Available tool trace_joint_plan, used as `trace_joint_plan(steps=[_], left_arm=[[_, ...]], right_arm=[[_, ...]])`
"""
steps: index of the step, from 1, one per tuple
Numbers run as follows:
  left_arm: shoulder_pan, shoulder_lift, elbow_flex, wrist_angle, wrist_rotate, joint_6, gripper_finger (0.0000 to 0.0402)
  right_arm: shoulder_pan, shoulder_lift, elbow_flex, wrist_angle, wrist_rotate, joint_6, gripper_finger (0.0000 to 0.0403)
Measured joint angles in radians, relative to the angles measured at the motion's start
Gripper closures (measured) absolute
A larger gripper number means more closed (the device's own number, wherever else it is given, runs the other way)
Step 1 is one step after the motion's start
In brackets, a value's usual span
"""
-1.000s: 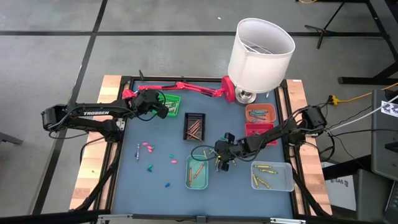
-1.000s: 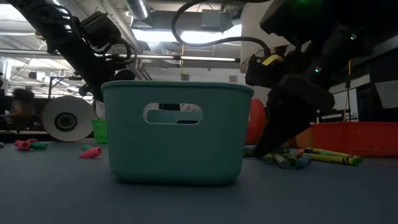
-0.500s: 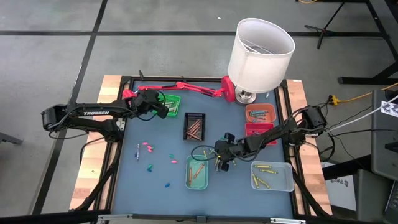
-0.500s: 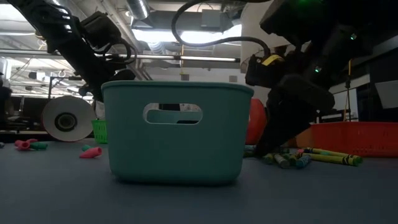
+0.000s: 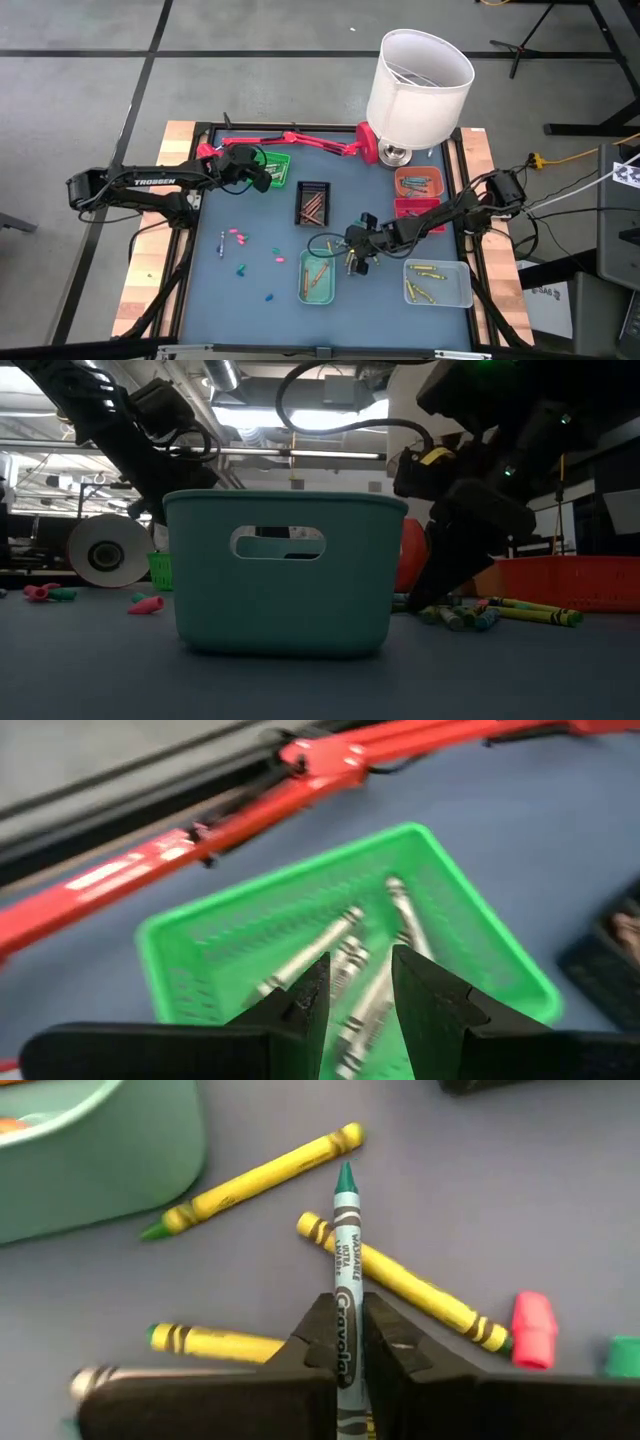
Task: Sort crayons
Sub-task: Put the blue green crayon into the orange bin
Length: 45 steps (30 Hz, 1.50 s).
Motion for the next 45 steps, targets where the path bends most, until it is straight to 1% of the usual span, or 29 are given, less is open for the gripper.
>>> trace_joint_plan(steps=[2,4,7,11,14,19,23,28,33,39,42,45], left_arm=[[-0.001,0.000,0.000,0.000,0.043,0.000,0.0308],[-0.009,0.000,0.000,-0.001,0.063,0.000,0.0308],[-0.028,0.000,0.000,-0.001,0.064,0.000,0.0308],[-0.054,0.000,0.000,0.000,0.065,0.000,0.0308],[-0.072,0.000,0.000,0.000,0.065,0.000,0.0308],[-0.106,0.000,0.000,0.003,0.065,0.000,0.0308],[-0.138,0.000,0.000,0.003,0.065,0.000,0.0308],[-0.179,0.000,0.000,0.003,0.065,-0.002,0.0308],[-0.212,0.000,0.000,0.003,0.065,-0.002,0.0308],[-0.231,0.000,0.000,0.003,0.051,-0.002,0.0308],[-0.232,0.000,0.000,0.003,0.033,-0.002,0.0308],[-0.232,0.000,0.000,0.003,0.028,-0.002,0.0308]], right_arm=[[0.000,-0.012,0.000,-0.014,-0.016,-0.001,0.0384],[0.000,-0.042,-0.001,-0.040,-0.025,-0.001,0.0375],[0.001,-0.110,-0.001,-0.089,-0.029,-0.006,0.0366],[0.000,-0.234,-0.001,-0.196,-0.016,-0.050,0.0373],[0.000,-0.334,-0.001,-0.296,0.046,-0.077,0.0380],[-0.014,-0.486,0.000,-0.488,0.231,-0.078,0.0374],[-0.068,-0.561,0.000,-0.633,0.290,-0.074,0.0371],[-0.187,-0.584,0.000,-0.794,0.295,-0.066,0.0377],[-0.309,-0.582,0.000,-0.894,0.275,-0.065,0.0374],[-0.419,-0.582,0.000,-0.946,0.213,-0.065,0.0374],[-0.456,-0.582,0.000,-0.952,0.185,-0.070,0.0372],[-0.484,-0.582,0.000,-0.959,0.181,-0.078,0.0368]])
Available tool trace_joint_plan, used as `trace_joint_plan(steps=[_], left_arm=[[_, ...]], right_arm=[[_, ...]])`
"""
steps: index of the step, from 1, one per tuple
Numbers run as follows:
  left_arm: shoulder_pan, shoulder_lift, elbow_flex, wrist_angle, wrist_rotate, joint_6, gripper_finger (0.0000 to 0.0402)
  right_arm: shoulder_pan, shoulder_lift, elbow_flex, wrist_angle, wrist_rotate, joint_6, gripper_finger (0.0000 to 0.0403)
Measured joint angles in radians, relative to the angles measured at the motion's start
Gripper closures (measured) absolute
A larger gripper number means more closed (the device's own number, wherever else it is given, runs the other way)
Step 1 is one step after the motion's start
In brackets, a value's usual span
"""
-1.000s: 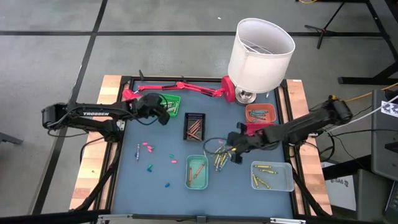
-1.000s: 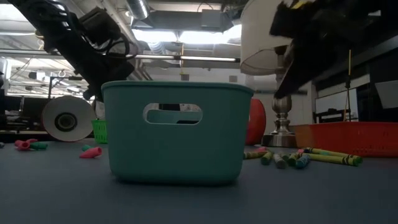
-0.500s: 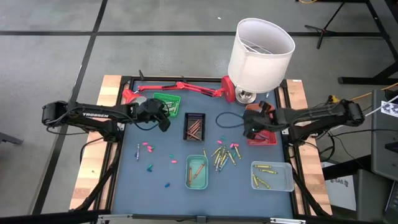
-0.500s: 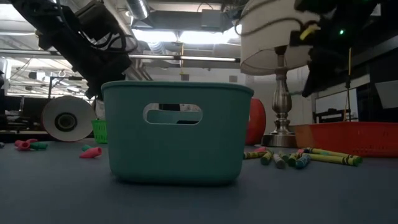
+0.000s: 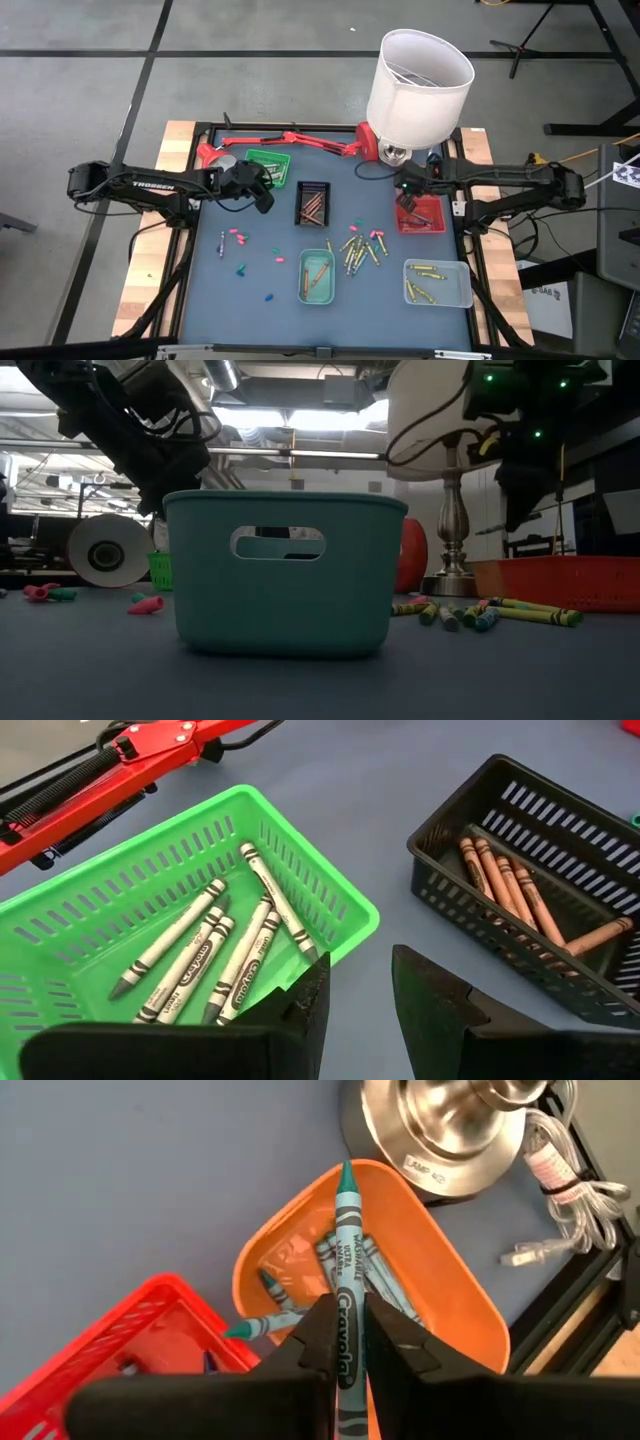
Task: Sort crayons
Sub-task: Put the blue green crayon into the orange bin, then put the gray crayon into the green bin
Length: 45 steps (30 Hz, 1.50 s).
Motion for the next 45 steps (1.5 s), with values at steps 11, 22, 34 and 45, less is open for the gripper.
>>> trace_joint_plan(steps=[11,22,34,45], left_arm=[[0.000,0.000,0.000,0.000,0.000,0.000,0.0308],[0.000,0.000,0.000,0.008,0.000,0.001,0.0308],[-0.074,0.000,0.000,0.227,0.250,0.122,0.0308],[-0.304,0.000,0.000,0.009,0.355,-0.169,0.0308]], right_arm=[[-0.029,0.000,0.000,0.001,0.068,-0.003,0.0329],[-0.028,0.000,0.000,0.011,0.068,-0.003,0.0277],[-0.027,0.000,0.001,0.058,0.063,-0.003,0.0276],[-0.026,0.000,0.001,0.057,0.050,-0.003,0.0276]])
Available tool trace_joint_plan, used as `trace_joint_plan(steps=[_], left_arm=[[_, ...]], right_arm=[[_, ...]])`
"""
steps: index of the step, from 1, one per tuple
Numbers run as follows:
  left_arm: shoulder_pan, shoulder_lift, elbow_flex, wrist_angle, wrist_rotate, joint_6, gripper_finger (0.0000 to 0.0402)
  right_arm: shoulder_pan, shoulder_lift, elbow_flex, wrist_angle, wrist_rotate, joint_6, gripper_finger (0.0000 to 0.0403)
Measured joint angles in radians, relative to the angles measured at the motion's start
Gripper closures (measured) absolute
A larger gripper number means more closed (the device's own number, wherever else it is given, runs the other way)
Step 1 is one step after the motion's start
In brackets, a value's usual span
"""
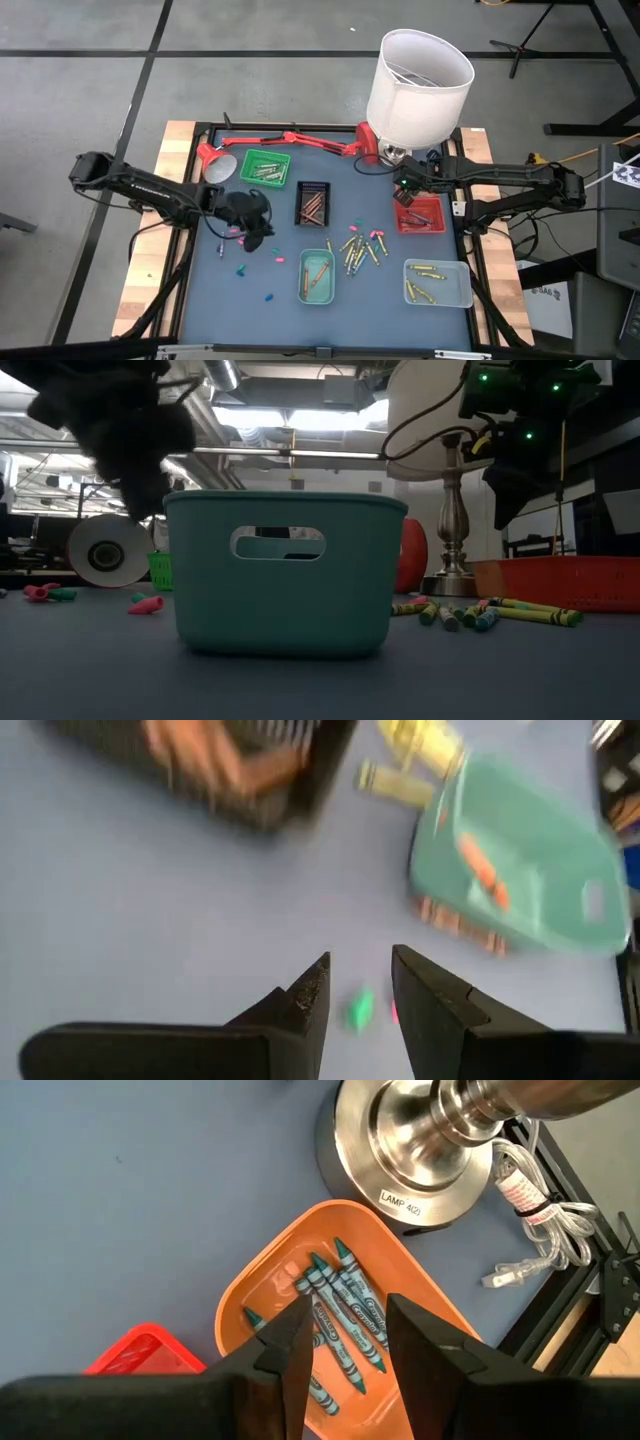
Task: Sort crayons
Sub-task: Put the gray crayon into the green bin
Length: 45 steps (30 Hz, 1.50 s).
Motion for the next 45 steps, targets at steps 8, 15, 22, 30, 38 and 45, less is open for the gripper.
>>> trace_joint_plan(steps=[8,15,22,30,38,45], left_arm=[[-0.057,0.000,0.000,-0.347,0.205,-0.360,0.0308],[-0.081,-0.020,0.000,-0.474,0.224,-0.519,0.0308],[-0.082,-0.106,0.000,-0.611,0.184,-0.651,0.0308],[-0.082,-0.173,-0.001,-0.792,0.134,-0.824,0.0308],[-0.082,-0.140,-0.001,-0.801,0.056,-0.874,0.0308],[-0.082,-0.048,-0.001,-0.802,0.077,-0.877,0.0308]], right_arm=[[0.000,0.000,0.000,0.000,0.000,0.000,0.0276],[0.000,0.000,0.000,0.000,0.000,0.000,0.0276],[0.000,0.000,0.000,0.000,0.000,0.000,0.0276],[0.000,0.000,0.000,0.000,0.000,0.000,0.0276],[0.000,0.000,0.000,0.005,0.000,0.003,0.0276],[0.000,0.000,0.000,0.005,0.000,0.004,0.0276]])
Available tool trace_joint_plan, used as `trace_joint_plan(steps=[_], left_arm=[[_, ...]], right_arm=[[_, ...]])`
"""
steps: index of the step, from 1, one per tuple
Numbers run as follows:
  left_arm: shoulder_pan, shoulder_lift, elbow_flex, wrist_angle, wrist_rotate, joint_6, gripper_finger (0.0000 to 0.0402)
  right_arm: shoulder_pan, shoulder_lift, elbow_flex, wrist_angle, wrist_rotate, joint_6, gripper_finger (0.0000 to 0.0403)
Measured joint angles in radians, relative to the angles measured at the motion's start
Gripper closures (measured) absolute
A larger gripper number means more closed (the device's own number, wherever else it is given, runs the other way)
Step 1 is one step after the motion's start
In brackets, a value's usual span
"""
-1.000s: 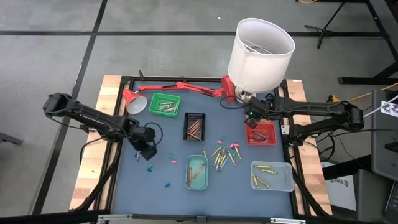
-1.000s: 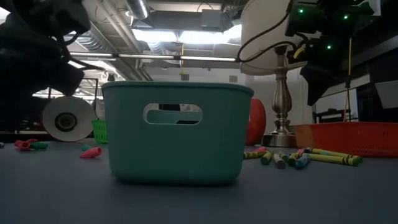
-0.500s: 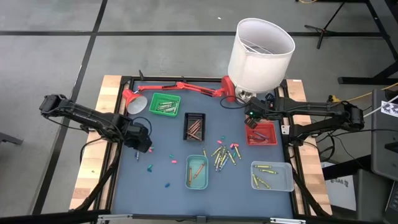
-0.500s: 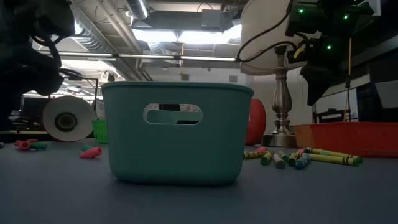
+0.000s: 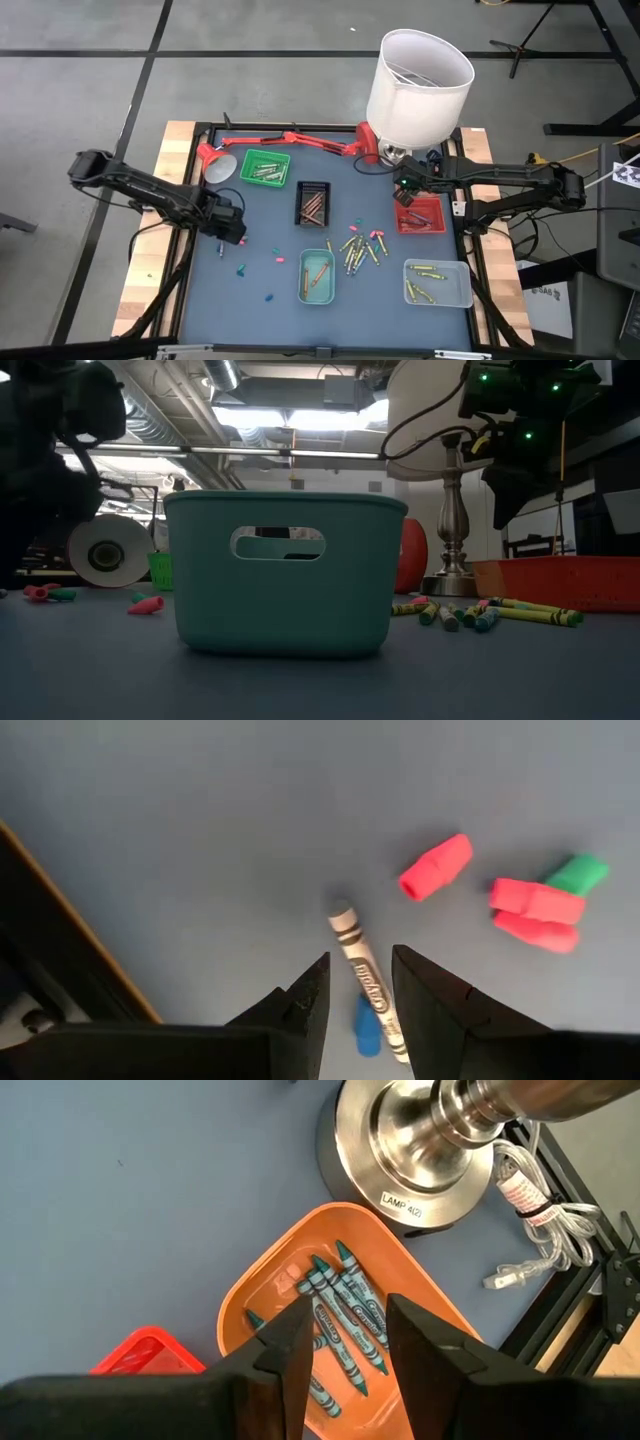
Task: Sort crayons
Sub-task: Put the gray crayon into the green bin
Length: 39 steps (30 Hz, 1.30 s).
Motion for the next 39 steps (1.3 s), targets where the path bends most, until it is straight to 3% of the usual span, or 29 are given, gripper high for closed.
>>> trace_joint_plan(steps=[21,33,39], left_arm=[[0.000,0.155,0.003,0.046,0.012,0.000,0.0310],[0.001,0.155,0.002,0.064,0.005,-0.001,0.0392],[0.001,0.136,0.000,0.075,0.014,0.002,0.0393]], right_arm=[[0.000,0.000,0.000,0.002,0.000,0.000,0.0276],[0.000,0.000,0.000,0.041,0.000,0.000,0.0276],[0.000,0.000,0.000,0.073,-0.001,0.000,0.0276]])
